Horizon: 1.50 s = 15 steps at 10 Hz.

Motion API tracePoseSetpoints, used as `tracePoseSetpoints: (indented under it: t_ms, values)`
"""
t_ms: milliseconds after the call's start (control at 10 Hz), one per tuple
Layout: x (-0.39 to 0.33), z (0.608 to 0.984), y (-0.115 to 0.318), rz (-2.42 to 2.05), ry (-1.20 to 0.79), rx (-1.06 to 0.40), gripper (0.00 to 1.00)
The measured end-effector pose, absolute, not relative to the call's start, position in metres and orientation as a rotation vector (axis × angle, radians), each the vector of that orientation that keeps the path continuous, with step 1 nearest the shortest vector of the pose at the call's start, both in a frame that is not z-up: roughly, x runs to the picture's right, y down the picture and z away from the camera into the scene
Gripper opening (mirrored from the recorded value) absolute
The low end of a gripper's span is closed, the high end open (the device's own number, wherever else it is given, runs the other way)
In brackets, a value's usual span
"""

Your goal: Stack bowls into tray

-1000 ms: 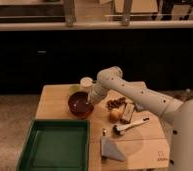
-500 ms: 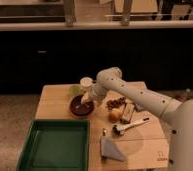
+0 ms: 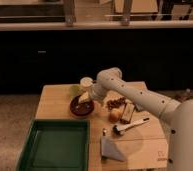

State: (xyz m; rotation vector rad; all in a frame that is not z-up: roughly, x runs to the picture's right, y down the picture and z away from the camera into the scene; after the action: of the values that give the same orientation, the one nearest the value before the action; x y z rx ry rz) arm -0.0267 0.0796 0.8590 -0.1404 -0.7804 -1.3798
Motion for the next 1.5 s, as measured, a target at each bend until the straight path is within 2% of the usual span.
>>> tracePoseSetpoints:
  t_ms: [700, 1400, 1500]
  values:
    - [-0.030, 0.891, 0.091, -1.295, -0.850, -0.054, 0.80]
    - [-0.037, 0.915, 0.100, -1.241, -0.882, -0.049, 0.80]
    - [-0.037, 0.915, 0.100, -1.241, -0.883, -0.049, 0.77]
